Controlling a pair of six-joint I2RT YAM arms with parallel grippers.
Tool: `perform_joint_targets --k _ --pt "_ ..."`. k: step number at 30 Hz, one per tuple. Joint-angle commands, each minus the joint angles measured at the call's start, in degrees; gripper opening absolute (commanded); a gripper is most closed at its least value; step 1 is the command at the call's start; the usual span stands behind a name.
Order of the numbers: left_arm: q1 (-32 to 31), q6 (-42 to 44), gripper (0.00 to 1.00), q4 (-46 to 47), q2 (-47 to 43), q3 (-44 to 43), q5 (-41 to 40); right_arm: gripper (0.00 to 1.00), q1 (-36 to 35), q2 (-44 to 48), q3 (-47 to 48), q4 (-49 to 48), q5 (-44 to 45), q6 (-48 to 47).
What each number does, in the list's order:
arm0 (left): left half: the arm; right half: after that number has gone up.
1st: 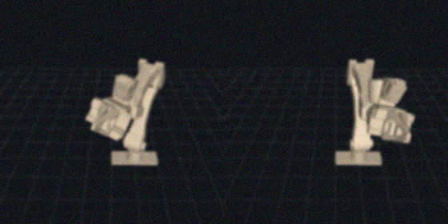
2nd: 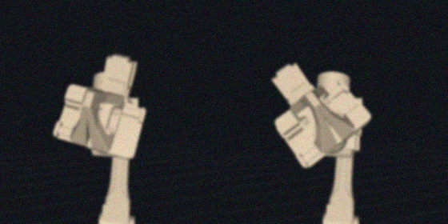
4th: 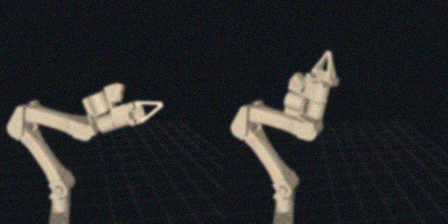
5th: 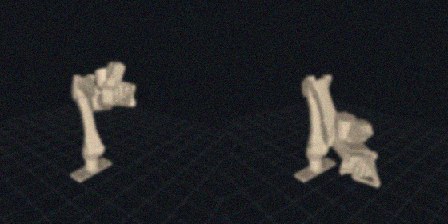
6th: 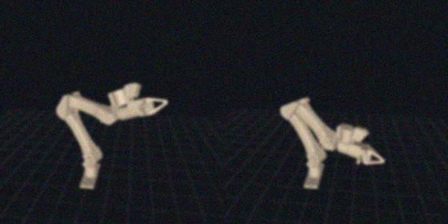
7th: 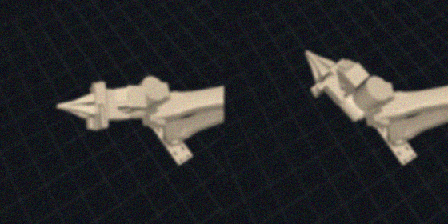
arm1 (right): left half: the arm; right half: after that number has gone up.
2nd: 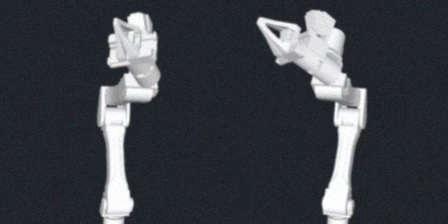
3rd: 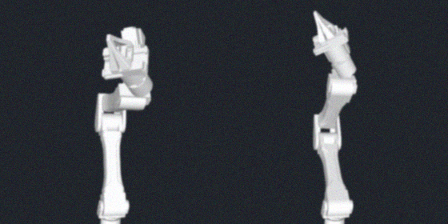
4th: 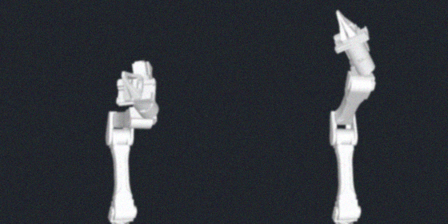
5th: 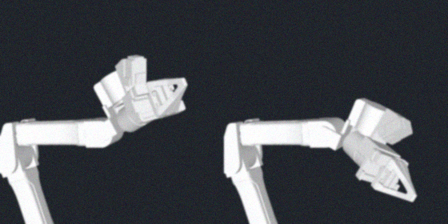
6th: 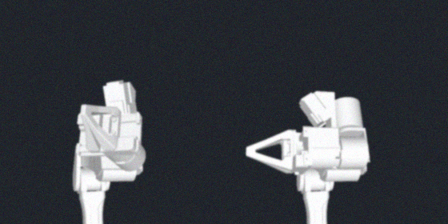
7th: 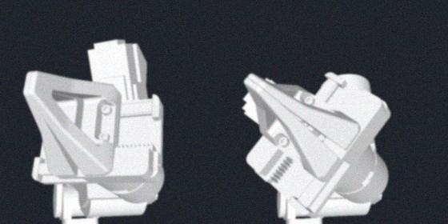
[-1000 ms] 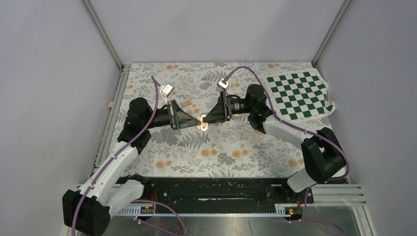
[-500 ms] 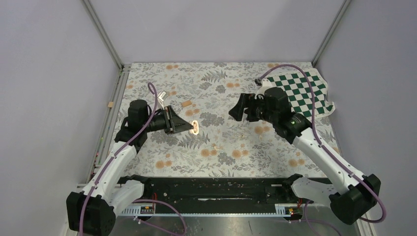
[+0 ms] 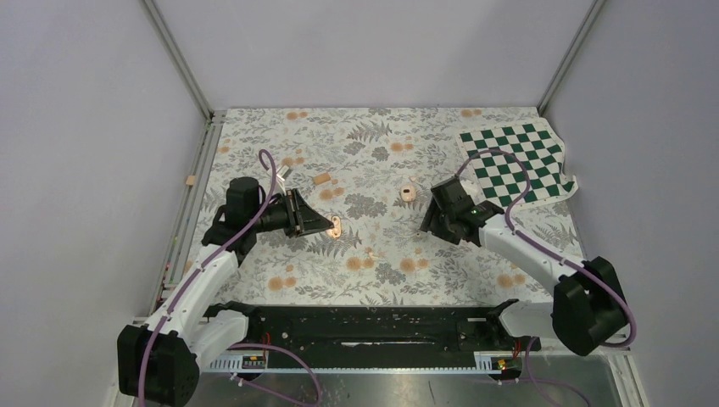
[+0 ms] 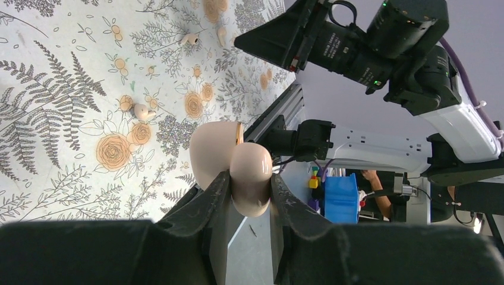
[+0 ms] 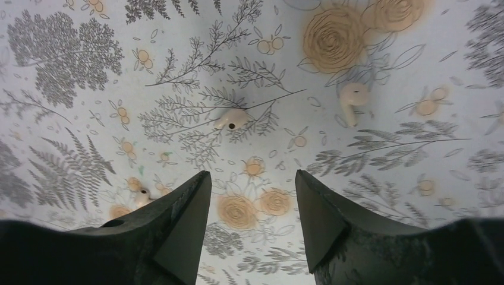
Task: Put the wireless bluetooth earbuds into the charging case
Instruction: Pick up the right earbud from the center of the board.
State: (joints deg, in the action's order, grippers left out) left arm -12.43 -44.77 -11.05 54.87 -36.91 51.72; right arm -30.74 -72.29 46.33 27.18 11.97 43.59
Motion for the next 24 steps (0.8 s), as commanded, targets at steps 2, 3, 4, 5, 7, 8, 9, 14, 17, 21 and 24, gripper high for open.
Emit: perform_joint_targets --k 2,3,4,5,7,8,9,14,17,21,24 --pt "0.1 1.1 0.0 1.9 -0.3 -2.1 -1.1 0.59 0.1 -4.1 -2.0 -6.8 -3.3 14.2" --pt "0.1 1.0 0.0 1.9 -0.5 -2.1 -1.1 0.57 0.1 -4.6 -2.4 -7.7 -3.2 15.5" --pt "0.1 1.0 0.0 1.9 -0.7 -2.1 -1.1 0.56 0.1 -5.1 -2.4 -8.1 -3.1 16.4" --pt "0.1 1.0 0.0 1.9 -0.9 -2.2 -1.1 0.55 0.1 -5.8 -2.1 -8.2 -2.8 16.8" --pt "0.1 1.0 0.0 1.9 -1.2 -2.0 -1.0 0.55 0.1 -7.4 -1.0 -8.1 -2.7 16.7" --pt "0.1 1.0 0.0 1.9 -1.2 -2.0 -1.0 0.55 0.1 -8.2 -0.3 -7.9 -2.7 16.5" --pt "0.1 1.0 0.0 1.9 -1.3 -2.1 -1.1 0.55 0.1 -8.9 0.2 -7.7 -2.6 16.5" --pt "0.1 0.6 0.0 2.5 -1.3 -1.8 -1.2 0.52 0.1 -11.8 1.6 -7.5 -2.3 17.7" --pt "0.1 0.5 0.0 2.7 -1.3 -1.8 -1.1 0.49 0.1 -13.5 2.2 -7.5 -2.6 18.2" --pt "0.1 0.5 0.0 2.7 -1.3 -1.9 -0.9 0.46 0.1 -15.5 3.3 -8.1 -2.9 17.9" --pt "0.1 0.5 0.0 2.7 -1.5 -1.9 -1.0 0.44 0.1 -16.9 4.2 -8.1 -3.1 17.4"
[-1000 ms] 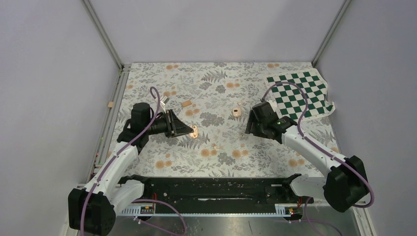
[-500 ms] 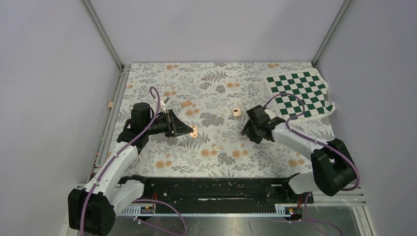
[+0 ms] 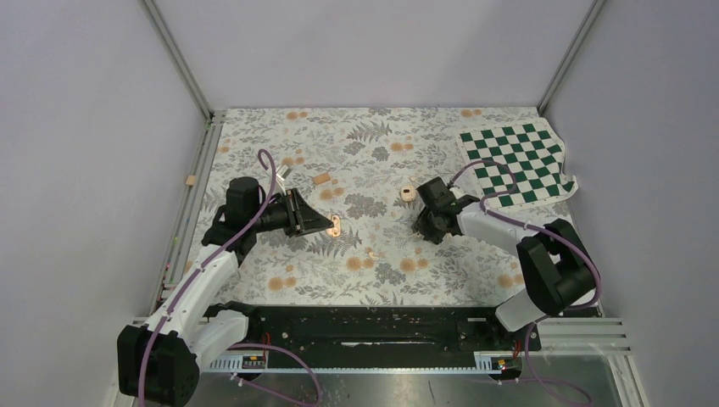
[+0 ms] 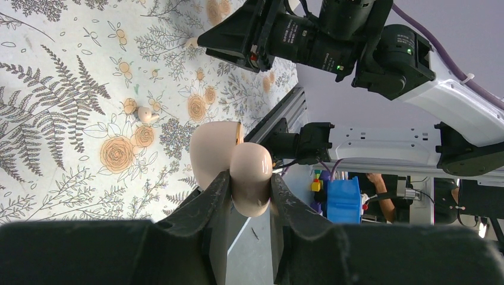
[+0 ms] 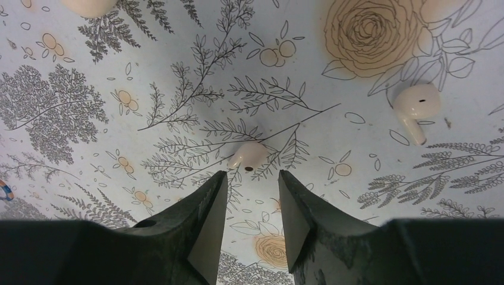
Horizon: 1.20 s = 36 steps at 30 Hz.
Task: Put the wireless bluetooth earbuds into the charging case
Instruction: Pick up the right earbud from the center of the board.
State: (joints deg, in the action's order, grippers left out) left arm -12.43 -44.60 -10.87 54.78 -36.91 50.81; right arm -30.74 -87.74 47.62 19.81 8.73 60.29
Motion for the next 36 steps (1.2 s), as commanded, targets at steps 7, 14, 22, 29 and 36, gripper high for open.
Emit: perform_joint_targets --k 7,14,22,29,36 --pt "0.1 0.3 0.0 2.5 -2.1 -1.4 -0.2 0.39 0.1 -4.4 3.9 -0.9 -0.3 0.4" --pt "0.1 0.5 0.0 2.5 -2.5 -0.6 -0.2 0.36 0.1 -5.8 3.8 -1.3 1.2 0.1" --pt "0.1 0.4 0.0 2.5 -3.5 0.3 -1.2 0.26 0.2 -6.3 4.3 -0.6 3.6 -0.6" --pt "0.1 0.7 0.0 3.5 -0.8 0.3 -0.5 0.0 0.2 -4.6 3.7 -1.1 2.5 -3.5" --pt "-0.1 2.1 0.0 3.5 4.5 -2.0 3.7 0.0 0.2 5.4 1.1 -5.9 0.8 -14.6"
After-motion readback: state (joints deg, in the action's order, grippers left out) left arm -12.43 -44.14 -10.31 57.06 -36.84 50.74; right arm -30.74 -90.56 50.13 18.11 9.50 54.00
